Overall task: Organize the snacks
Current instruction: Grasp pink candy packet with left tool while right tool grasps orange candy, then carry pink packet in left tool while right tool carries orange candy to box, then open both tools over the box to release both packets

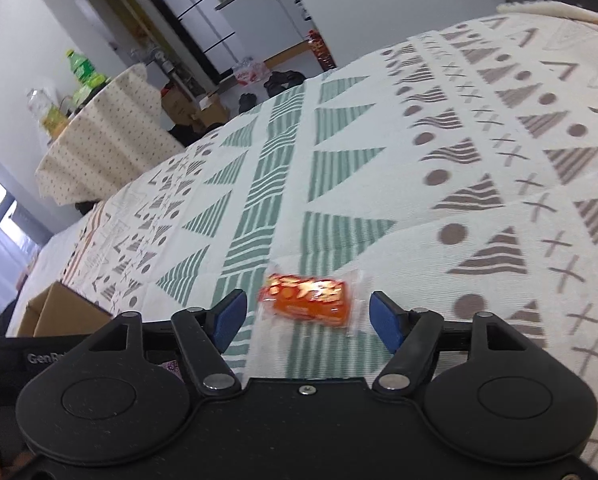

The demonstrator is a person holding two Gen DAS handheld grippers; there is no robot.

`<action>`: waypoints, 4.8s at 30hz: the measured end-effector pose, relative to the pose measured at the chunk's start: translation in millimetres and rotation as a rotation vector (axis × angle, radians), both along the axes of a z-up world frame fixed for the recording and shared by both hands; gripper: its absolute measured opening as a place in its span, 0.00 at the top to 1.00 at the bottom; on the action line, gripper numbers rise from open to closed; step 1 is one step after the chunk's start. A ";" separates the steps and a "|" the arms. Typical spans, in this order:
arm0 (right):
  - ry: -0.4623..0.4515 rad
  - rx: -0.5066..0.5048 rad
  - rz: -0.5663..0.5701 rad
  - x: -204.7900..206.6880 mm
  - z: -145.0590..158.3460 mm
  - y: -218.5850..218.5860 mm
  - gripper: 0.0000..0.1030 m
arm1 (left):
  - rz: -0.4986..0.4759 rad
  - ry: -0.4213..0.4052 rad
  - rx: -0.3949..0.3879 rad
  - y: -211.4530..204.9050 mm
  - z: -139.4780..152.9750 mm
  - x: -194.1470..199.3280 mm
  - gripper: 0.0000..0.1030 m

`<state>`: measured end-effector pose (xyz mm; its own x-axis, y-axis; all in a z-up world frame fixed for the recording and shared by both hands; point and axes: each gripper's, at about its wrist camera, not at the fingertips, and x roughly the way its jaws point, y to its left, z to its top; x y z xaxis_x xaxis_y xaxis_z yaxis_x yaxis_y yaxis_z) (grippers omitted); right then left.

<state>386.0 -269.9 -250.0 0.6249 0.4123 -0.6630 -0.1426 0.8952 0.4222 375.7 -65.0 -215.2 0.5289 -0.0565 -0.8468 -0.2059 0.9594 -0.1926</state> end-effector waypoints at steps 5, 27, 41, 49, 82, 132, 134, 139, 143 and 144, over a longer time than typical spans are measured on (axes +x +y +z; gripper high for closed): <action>-0.029 -0.061 -0.009 4.2 -3.9 14.7 0.28 | 0.029 -0.020 -0.010 8.0 7.1 -3.9 0.71; -0.082 -0.224 0.006 -42.6 29.2 14.7 0.51 | 0.036 -0.055 -0.063 8.6 29.4 -38.7 0.71; -0.110 -0.142 -0.110 -110.3 76.0 -12.6 0.51 | -0.032 -0.117 -0.079 -7.0 64.8 -96.8 0.71; -0.137 -0.109 -0.172 -145.7 105.5 -18.2 0.51 | -0.046 -0.155 -0.112 1.4 96.2 -125.1 0.71; -0.241 -0.071 -0.092 -161.8 163.2 60.8 0.51 | 0.029 -0.258 -0.118 111.9 157.3 -145.8 0.71; -0.163 -0.004 0.039 -157.4 169.8 152.7 0.31 | 0.232 -0.124 -0.131 220.6 136.1 -177.0 0.12; -0.160 -0.007 0.037 -162.7 174.0 145.0 0.30 | 0.206 -0.120 -0.119 214.9 142.4 -181.0 0.10; -0.165 -0.009 0.035 -177.5 184.1 128.2 0.26 | 0.156 -0.085 -0.066 198.4 155.9 -190.6 0.08; -0.170 -0.003 0.028 -188.7 192.0 114.7 0.22 | 0.117 -0.101 -0.046 183.3 171.2 -203.1 0.04; -0.171 -0.001 0.027 -191.8 194.1 111.0 0.20 | 0.108 -0.103 -0.043 179.9 174.4 -205.5 0.03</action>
<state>194.2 -158.9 -55.9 0.7171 0.4299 -0.5486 -0.2366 0.8905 0.3886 170.2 114.9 -40.8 0.6177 -0.0293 -0.7859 -0.2848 0.9231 -0.2582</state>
